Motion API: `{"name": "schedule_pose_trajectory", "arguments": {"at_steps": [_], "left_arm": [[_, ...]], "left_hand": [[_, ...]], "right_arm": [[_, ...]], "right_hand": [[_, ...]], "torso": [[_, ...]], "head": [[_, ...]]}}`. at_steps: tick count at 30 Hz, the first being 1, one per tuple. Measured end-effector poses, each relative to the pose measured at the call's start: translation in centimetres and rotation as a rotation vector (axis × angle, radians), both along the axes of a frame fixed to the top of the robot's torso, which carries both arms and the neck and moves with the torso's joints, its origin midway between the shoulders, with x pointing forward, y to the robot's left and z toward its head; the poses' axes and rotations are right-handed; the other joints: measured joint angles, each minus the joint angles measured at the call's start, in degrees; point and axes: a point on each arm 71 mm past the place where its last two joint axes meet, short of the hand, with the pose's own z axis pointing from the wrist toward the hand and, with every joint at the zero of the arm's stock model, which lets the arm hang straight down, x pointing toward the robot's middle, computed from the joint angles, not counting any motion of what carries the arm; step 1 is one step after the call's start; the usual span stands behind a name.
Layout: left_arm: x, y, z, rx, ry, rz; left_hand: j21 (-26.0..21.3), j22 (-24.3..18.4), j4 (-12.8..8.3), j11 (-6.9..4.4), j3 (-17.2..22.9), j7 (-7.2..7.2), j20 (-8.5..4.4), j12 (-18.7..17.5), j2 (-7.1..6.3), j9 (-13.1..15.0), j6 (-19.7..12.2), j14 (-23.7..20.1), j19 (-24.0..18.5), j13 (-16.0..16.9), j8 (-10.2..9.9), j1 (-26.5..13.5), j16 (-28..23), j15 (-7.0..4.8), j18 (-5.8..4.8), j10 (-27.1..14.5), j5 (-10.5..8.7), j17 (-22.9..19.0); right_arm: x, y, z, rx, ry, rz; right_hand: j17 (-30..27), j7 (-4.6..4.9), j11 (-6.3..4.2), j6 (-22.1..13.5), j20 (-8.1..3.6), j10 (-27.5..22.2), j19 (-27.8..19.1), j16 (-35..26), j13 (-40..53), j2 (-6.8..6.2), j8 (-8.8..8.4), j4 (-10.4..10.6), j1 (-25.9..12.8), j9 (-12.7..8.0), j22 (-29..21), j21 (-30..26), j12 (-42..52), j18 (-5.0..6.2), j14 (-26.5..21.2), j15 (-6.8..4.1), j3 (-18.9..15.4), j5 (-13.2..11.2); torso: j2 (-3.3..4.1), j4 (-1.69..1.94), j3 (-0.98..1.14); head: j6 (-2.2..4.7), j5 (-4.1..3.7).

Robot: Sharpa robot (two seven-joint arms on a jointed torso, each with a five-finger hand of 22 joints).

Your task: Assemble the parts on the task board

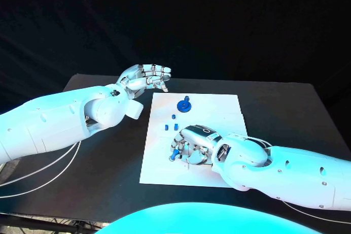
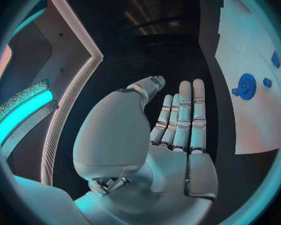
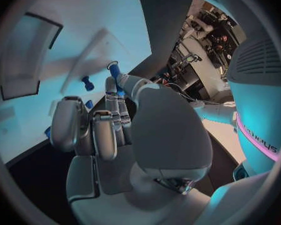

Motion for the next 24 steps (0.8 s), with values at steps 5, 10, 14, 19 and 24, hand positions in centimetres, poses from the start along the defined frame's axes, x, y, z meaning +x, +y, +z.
{"name": "schedule_pose_trajectory", "arguments": {"at_steps": [5, 10, 14, 19, 24], "left_arm": [[0.0, 0.0, 0.0, 0.0, 0.001, -0.001], [-0.01, -0.01, -0.01, 0.0, 0.001, -0.002], [-0.01, 0.01, -0.01, 0.0, 0.002, -0.002], [-0.02, 0.01, -0.01, 0.0, 0.002, -0.003], [-0.02, 0.01, -0.02, 0.0, 0.003, -0.003]], "left_hand": [[0.0, 0.0, 0.0, 0.21, 0.0, 0.0, 0.0, 0.0, 0.0, 0.0, 0.0, 0.0, 0.0, 0.0, 0.0, 0.0, 0.0, 0.0, 0.0, -0.2, 0.0, 0.0], [0.0, 0.0, 0.0, 0.2, 0.0, 0.0, 0.0, 0.0, 0.0, 0.0, 0.0, 0.0, 0.0, 0.0, 0.0, 0.0, 0.0, 0.0, 0.01, -0.2, 0.0, 0.0], [0.0, 0.0, 0.0, 0.2, 0.0, 0.0, 0.0, 0.0, 0.0, 0.0, 0.0, 0.0, 0.0, 0.0, 0.0, 0.0, 0.0, 0.0, 0.0, -0.2, 0.0, 0.0], [0.0, 0.0, 0.0, 0.2, 0.0, 0.0, 0.0, 0.0, 0.0, 0.0, 0.0, 0.0, 0.0, 0.0, 0.0, 0.0, 0.0, 0.0, 0.0, -0.2, 0.0, 0.0], [0.0, 0.0, 0.0, 0.2, 0.0, 0.0, 0.0, 0.0, 0.0, 0.0, 0.0, 0.0, 0.0, 0.0, 0.0, 0.0, 0.0, 0.0, 0.0, -0.2, 0.0, 0.0]], "right_arm": [[0.05, 0.12, -0.18, -0.007, -0.007, 0.001], [0.06, 0.3, -0.27, -0.011, -0.017, 0.005], [0.05, 0.44, -0.32, -0.015, -0.028, 0.01], [-0.02, 0.69, -0.37, -0.02, -0.039, 0.018], [-0.18, 0.95, -0.48, -0.027, -0.047, 0.029]], "right_hand": [[0.0, 0.0, 0.0, 0.0, 0.0, 0.0, 0.0, 0.0, 0.0, 0.0, 0.0, 0.0, 0.0, 0.0, 0.0, 0.0, 0.0, 0.0, 0.0, 0.0, 0.0, 0.0], [0.0, -0.03, 0.19, 0.0, 0.0, 0.2, 0.0, 0.0, 0.0, -0.24, 0.0, -0.1, -0.2, 0.0, 0.0, 0.0, -0.3, 0.0, 0.0, 0.0, 0.1, 0.0], [0.0, -0.08, 0.19, -0.1, 0.0, 0.2, 0.0, 0.0, 0.0, -0.39, -0.01, -0.2, -0.4, 0.6, 0.0, -0.3, -0.3, 0.0, 0.0, 0.0, 0.1, 0.0], [0.0, -0.07, 0.19, -0.1, 0.0, 0.2, 0.0, 0.0, 0.0, -0.47, -0.02, -0.2, -0.5, 0.7, 0.0, -0.3, -0.3, 0.0, 0.0, 0.0, 0.2, 0.0], [0.0, -0.09, 0.2, -0.2, 0.0, 0.2, 0.0, 0.0, 0.0, -0.61, -0.04, -0.3, -0.6, 0.7, 0.0, -0.6, -0.5, 0.0, 0.0, 0.0, 0.3, 0.0]], "torso": [[-0.01, 0.0, 0.01], [-0.01, 0.0, 0.02], [-0.01, -0.02, 0.03], [-0.01, -0.02, 0.04], [-0.01, -0.03, 0.04]], "head": [[-0.03, 0.01], [-0.07, 0.05], [-0.11, 0.08], [-0.2, 0.07], [-0.26, 0.04]]}}
